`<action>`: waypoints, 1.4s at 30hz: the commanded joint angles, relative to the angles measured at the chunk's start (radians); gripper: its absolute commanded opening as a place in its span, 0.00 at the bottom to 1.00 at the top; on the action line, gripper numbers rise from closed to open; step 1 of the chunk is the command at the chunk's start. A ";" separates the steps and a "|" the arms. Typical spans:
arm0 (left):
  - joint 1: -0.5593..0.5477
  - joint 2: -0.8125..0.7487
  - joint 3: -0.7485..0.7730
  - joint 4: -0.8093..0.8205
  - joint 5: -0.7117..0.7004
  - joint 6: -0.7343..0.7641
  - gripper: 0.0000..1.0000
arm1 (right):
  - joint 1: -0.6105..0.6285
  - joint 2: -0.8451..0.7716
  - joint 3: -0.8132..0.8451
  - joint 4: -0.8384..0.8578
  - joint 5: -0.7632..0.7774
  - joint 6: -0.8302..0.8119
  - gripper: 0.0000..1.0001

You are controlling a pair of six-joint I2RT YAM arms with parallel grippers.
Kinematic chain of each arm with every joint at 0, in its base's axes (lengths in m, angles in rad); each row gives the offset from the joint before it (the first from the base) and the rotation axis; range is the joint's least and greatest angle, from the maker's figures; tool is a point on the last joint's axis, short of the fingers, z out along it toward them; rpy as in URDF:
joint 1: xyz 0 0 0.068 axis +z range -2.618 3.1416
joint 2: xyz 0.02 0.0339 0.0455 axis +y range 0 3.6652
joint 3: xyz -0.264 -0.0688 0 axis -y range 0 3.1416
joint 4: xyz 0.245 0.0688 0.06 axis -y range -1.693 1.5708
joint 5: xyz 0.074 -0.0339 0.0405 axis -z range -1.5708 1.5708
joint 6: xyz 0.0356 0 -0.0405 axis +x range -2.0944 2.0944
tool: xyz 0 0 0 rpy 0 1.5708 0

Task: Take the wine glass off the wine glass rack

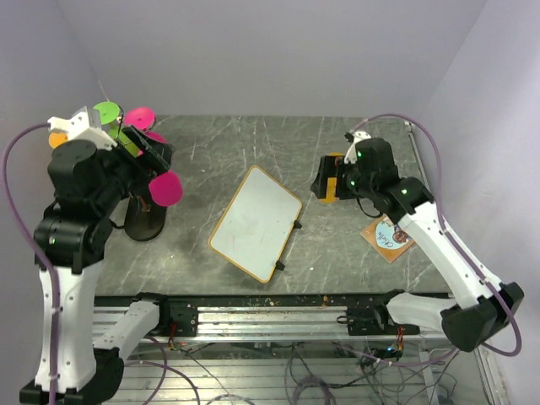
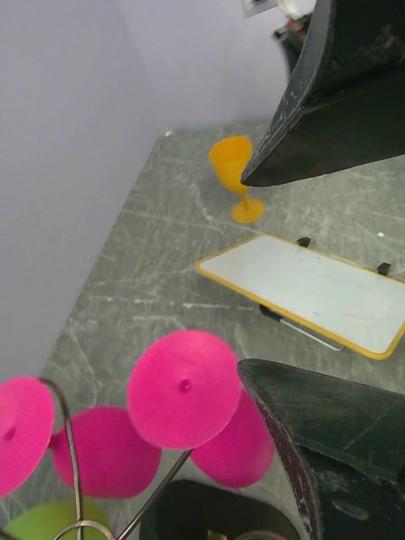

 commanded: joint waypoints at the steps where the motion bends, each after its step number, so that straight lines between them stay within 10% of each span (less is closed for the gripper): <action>1: -0.003 0.071 0.070 -0.028 -0.177 -0.011 0.93 | -0.001 -0.107 -0.072 0.076 0.123 0.096 1.00; 11: -0.003 0.105 0.023 -0.143 -0.420 -0.273 0.87 | 0.001 -0.365 -0.222 0.270 0.094 0.050 1.00; 42: -0.003 0.220 -0.006 -0.211 -0.437 -0.507 0.57 | 0.041 -0.413 -0.290 0.305 0.169 -0.011 1.00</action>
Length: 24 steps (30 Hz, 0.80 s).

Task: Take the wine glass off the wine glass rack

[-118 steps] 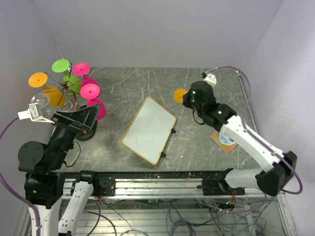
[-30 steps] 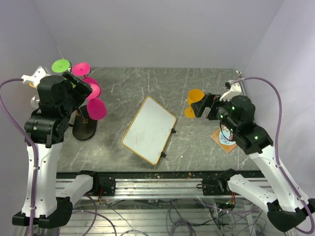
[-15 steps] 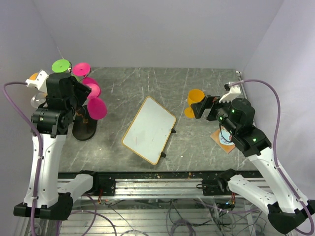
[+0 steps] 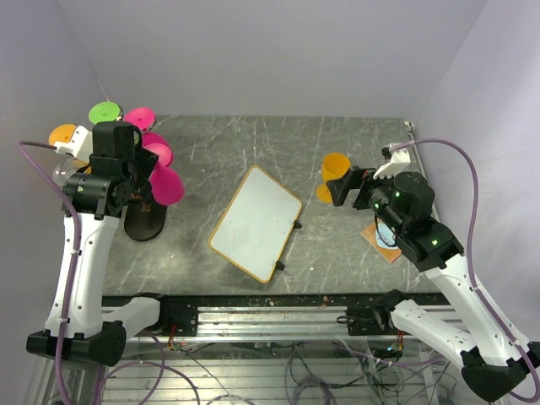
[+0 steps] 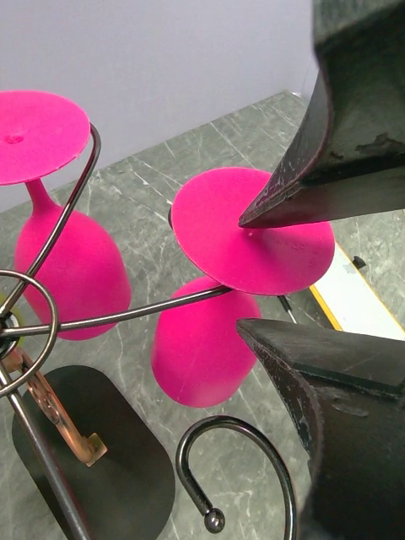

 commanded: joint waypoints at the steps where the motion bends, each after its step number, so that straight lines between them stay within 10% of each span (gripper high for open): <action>1: -0.002 -0.014 -0.008 -0.017 -0.035 -0.033 0.56 | 0.010 -0.006 -0.009 0.014 0.032 -0.015 1.00; 24: -0.003 -0.025 0.017 -0.034 -0.024 -0.045 0.35 | 0.023 -0.005 0.004 0.005 0.060 -0.016 1.00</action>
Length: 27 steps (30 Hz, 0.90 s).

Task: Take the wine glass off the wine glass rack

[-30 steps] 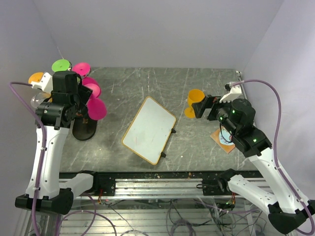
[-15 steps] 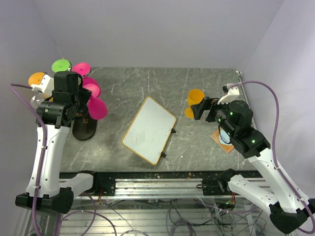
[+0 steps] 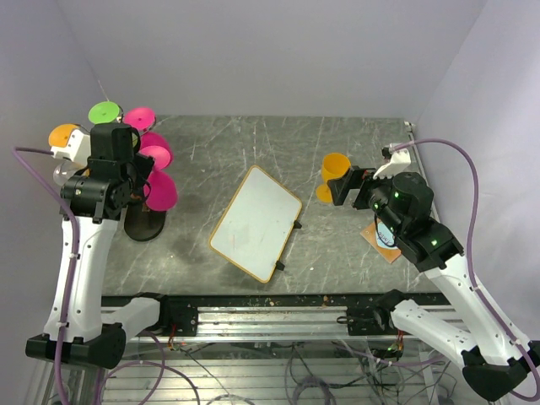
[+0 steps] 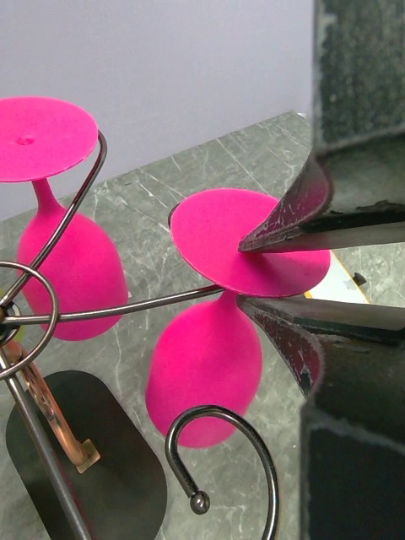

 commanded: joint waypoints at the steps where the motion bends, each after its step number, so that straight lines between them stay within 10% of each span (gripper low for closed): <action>1: -0.002 -0.016 0.018 -0.022 -0.015 0.005 0.34 | 0.006 -0.008 0.008 0.005 0.020 -0.007 1.00; 27: -0.002 -0.055 0.034 0.049 -0.022 -0.036 0.10 | 0.006 0.003 0.039 -0.007 0.000 -0.016 1.00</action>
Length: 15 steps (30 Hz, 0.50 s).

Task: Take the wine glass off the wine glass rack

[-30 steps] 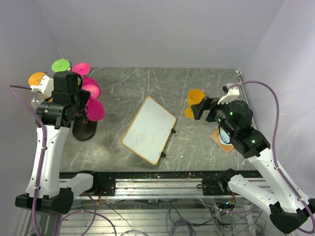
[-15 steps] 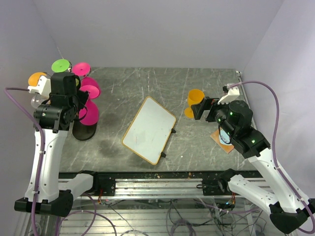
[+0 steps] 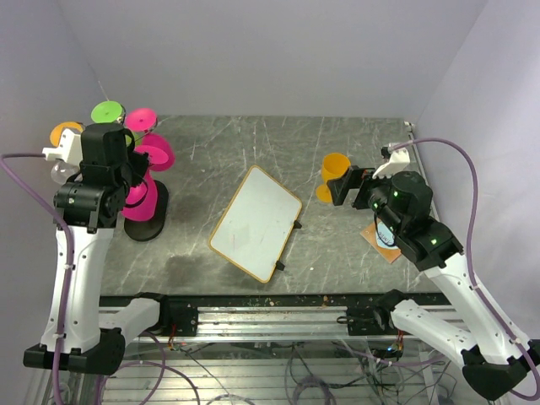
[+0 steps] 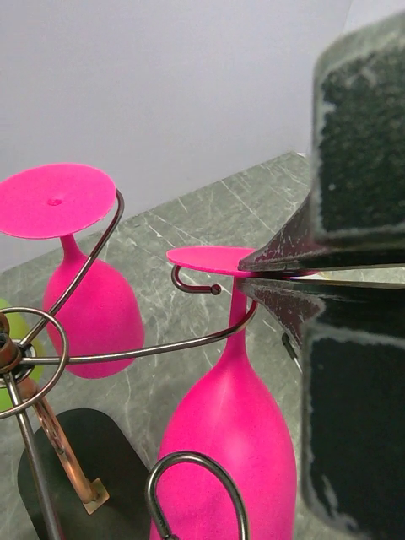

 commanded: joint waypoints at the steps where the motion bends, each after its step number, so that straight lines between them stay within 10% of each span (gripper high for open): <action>1: -0.002 -0.020 0.010 0.012 -0.022 -0.011 0.10 | 0.006 -0.002 0.036 0.002 0.001 -0.015 1.00; 15: -0.002 -0.089 -0.073 0.141 -0.062 -0.116 0.07 | 0.006 -0.004 0.030 0.001 0.004 -0.018 1.00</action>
